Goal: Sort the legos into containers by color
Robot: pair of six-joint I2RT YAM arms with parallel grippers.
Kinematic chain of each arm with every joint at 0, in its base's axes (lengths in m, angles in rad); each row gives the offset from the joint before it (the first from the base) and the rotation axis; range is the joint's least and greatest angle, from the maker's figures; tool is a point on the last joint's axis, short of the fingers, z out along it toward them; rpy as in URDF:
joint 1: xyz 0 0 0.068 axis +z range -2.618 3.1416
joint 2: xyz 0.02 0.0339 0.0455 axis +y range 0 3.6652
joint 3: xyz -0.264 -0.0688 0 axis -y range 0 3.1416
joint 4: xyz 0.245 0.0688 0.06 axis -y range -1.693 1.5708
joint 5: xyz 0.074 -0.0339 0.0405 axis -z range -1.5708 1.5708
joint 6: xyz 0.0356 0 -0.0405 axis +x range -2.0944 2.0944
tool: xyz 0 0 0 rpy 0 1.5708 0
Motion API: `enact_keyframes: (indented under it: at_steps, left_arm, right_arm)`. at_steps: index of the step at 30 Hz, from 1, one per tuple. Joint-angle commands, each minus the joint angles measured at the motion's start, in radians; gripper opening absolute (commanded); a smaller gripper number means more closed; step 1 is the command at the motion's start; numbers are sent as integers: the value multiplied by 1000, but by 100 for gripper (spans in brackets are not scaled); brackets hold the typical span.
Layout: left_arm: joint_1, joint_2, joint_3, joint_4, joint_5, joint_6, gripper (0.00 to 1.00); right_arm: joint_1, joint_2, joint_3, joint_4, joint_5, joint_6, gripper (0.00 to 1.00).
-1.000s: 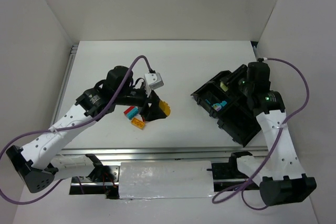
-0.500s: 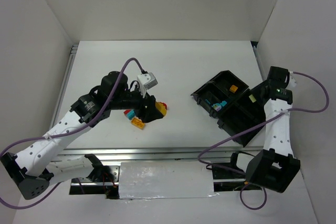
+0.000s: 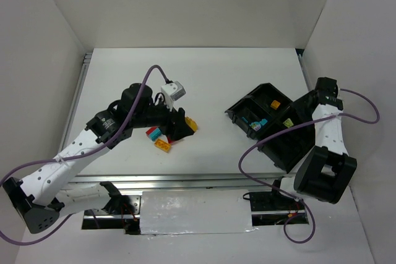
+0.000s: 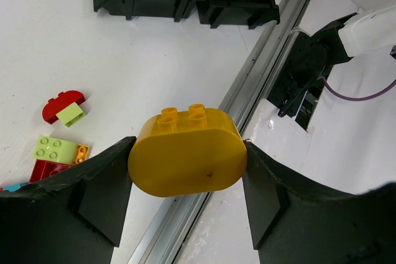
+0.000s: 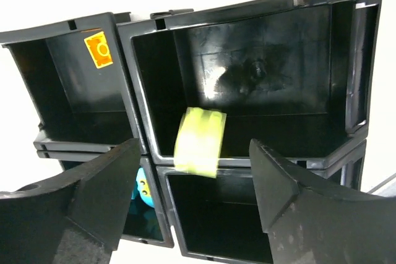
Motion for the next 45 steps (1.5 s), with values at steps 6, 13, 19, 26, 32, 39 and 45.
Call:
enact_keyframes:
  at_steps: [6,13,19,26,32,39,45]
  left_arm:
    - [1,6,51,76,27,-33,0]
    - [1,29,77,117,125,-1,0]
    - [-1,112,122,107,177,107,0]
    - [-27,204,238,-8,295,229,0]
    - [-48,231,251,-24,261,289,1]
    - [-67,235,254,-22,245,298,1]
    - [-67,231,252,-24,202,300,11]
  right_arm:
    - [-5,2,59,12,-28,-2,88]
    - [187,-103,205,-73,-325,-63,99]
    - [562,-158,283,-115,-517,-21,99]
    - [840,-163,348,-94,-630,47,97]
    - [950,-189,293,-11,-686,136,95]
    - [1059,-153,268,28,-706,164,73]
    - [1062,-164,253,51,-669,174,0]
